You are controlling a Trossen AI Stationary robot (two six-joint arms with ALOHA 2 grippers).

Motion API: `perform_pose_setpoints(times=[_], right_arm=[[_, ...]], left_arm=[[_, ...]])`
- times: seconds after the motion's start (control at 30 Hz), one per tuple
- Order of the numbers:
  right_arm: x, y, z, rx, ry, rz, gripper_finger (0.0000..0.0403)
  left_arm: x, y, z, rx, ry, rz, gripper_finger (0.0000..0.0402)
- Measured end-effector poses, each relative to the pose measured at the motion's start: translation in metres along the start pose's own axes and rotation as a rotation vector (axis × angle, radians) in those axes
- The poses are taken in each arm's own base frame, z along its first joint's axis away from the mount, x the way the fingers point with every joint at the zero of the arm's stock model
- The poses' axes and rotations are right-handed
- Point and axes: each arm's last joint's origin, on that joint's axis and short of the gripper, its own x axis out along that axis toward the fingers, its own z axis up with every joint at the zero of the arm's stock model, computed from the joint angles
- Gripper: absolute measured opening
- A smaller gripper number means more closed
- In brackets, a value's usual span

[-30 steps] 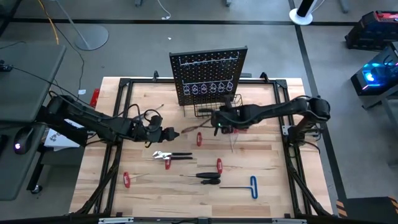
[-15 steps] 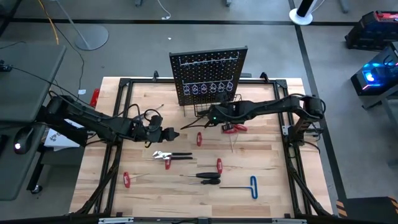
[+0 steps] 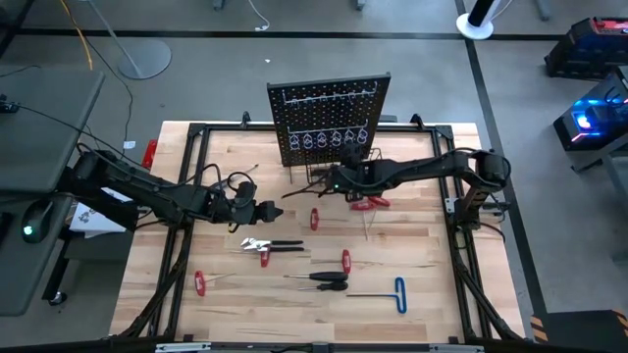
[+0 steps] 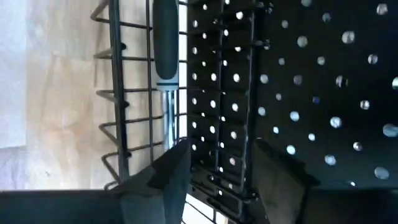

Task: Hang tools onto peg board
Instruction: Put the black slip-joint plier into the wire basket on the pegboard

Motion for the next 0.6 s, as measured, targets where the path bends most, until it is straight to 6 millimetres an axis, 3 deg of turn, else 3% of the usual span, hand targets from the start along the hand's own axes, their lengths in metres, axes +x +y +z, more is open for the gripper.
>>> perform_pose_setpoints(times=[0.17, 0.3, 0.5, 0.6], right_arm=[[-0.014, 0.006, -0.001, -0.027, -0.021, 0.049, 0.0179], [-0.038, 0.008, -0.005, -0.011, -0.069, 0.115, 0.018], [-0.081, -0.001, -0.021, 0.271, -0.155, 0.316, 0.0181], [-0.099, -0.007, -0.027, 0.475, -0.196, 0.408, 0.0181]], left_arm=[[0.0, 0.0, -0.001, 0.009, 0.025, -0.004, 0.0243], [-0.002, -0.001, -0.003, 0.076, 0.134, -0.026, 0.0243], [-0.015, -0.005, -0.014, 0.303, 0.353, -0.129, 0.0243], [-0.016, 0.007, -0.02, 0.46, 0.5, -0.065, 0.0243]])
